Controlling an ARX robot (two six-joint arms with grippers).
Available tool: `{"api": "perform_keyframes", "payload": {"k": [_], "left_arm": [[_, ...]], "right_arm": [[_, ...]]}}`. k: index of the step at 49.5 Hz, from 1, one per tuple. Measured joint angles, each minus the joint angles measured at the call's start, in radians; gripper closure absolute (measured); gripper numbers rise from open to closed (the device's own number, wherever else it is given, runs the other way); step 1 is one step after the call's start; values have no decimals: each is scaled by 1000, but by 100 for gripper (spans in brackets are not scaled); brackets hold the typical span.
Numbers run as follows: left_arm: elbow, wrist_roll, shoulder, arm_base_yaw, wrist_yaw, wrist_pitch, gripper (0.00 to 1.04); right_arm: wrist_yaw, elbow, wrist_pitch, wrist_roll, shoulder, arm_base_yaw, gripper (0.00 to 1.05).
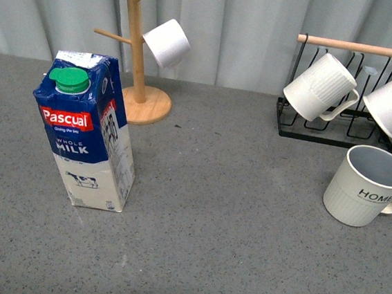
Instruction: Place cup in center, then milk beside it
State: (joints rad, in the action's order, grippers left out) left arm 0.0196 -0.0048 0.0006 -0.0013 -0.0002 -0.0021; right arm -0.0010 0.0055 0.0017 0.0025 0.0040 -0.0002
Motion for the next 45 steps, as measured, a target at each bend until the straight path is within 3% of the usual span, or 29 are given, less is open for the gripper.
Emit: {"api": "perform_keyframes", "payload": {"k": [45], "left_arm": [[0, 0, 0, 0, 0, 0, 6]], "right_arm": [[0, 0, 0, 0, 0, 0, 9]]}}
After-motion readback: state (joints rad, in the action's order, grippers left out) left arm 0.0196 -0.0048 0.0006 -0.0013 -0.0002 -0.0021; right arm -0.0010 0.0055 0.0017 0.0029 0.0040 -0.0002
